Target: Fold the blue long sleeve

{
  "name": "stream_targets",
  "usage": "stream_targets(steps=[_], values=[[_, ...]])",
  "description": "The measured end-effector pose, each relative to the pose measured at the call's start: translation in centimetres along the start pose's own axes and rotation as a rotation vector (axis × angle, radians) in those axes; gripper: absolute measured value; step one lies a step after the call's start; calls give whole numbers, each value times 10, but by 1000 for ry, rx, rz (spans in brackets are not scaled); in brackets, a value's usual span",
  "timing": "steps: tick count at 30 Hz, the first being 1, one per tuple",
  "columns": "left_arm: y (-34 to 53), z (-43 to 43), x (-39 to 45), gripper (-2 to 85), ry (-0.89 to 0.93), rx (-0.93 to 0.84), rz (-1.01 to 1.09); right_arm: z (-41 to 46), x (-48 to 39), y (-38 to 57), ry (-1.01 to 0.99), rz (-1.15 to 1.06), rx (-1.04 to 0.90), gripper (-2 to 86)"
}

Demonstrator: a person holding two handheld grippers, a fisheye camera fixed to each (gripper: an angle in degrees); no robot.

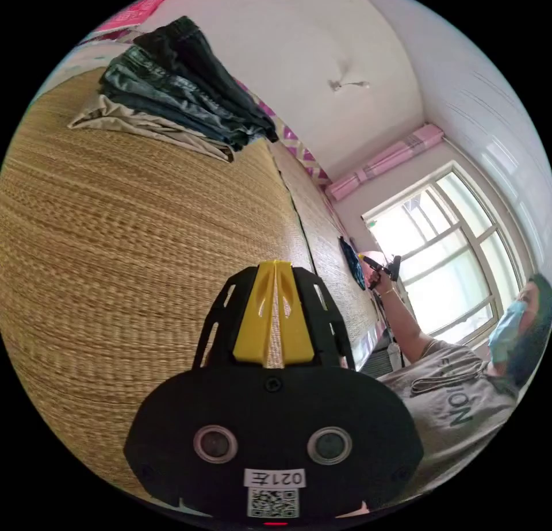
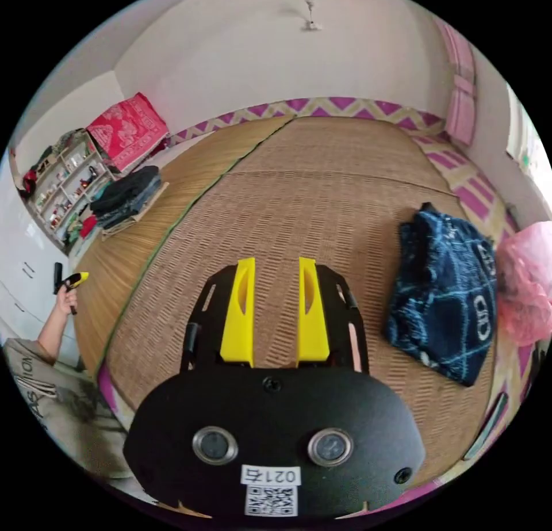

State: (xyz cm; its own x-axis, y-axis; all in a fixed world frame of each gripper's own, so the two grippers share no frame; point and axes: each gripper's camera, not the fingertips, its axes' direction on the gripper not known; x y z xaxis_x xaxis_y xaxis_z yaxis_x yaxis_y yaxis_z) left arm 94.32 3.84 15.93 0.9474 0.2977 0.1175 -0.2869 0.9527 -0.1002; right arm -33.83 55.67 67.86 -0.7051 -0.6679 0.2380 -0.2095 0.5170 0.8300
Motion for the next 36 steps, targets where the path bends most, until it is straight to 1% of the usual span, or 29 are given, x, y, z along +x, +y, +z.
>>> stream_targets(steps=[1, 3, 5, 8, 11, 12, 16, 17, 18, 19, 21, 24, 26, 31, 34, 36], values=[[12, 12, 16, -10, 12, 23, 47, -8, 0, 6, 59, -6, 14, 124], [24, 27, 40, -10, 38, 53, 114, -34, 2, 25, 266, -2, 80, 134], [31, 47, 63, -10, 97, 66, 184, -44, 3, 30, 364, 26, 93, 136], [36, 71, 73, -10, 147, 40, 211, -41, 2, 21, 486, 61, 24, 142], [34, 80, 63, -10, 235, 30, 146, -18, 0, 2, 573, 107, -116, 166], [34, 80, 61, -10, 229, 28, 127, -8, -1, -6, 580, 122, -159, 170], [32, 74, 57, -9, 225, 28, 94, 7, -11, -32, 576, 195, -213, 158], [30, 73, 57, -9, 224, 25, 93, 8, -16, -39, 578, 202, -216, 144], [30, 72, 57, -9, 224, 23, 90, 7, -20, -45, 569, 207, -222, 108], [28, 71, 56, -9, 228, 22, 85, 6, -21, -47, 564, 211, -226, 90], [26, 67, 55, -9, 236, 23, 78, 4, -31, -57, 607, 189, -277, 59], [23, 61, 55, -9, 246, 31, 83, 1, -46, -67, 628, 181, -319, 49], [20, 55, 56, -9, 249, 34, 86, -3, -59, -72, 601, 177, -342, 47], [12, 44, 56, -9, 278, 37, 87, -13, -136, -76, 446, 64, -312, 45], [7, 38, 59, -9, 286, 30, 98, -12, -211, -77, 374, -43, -282, 43], [3, 34, 60, -10, 291, 28, 100, 0, -280, -80, 302, -153, -269, 41]])
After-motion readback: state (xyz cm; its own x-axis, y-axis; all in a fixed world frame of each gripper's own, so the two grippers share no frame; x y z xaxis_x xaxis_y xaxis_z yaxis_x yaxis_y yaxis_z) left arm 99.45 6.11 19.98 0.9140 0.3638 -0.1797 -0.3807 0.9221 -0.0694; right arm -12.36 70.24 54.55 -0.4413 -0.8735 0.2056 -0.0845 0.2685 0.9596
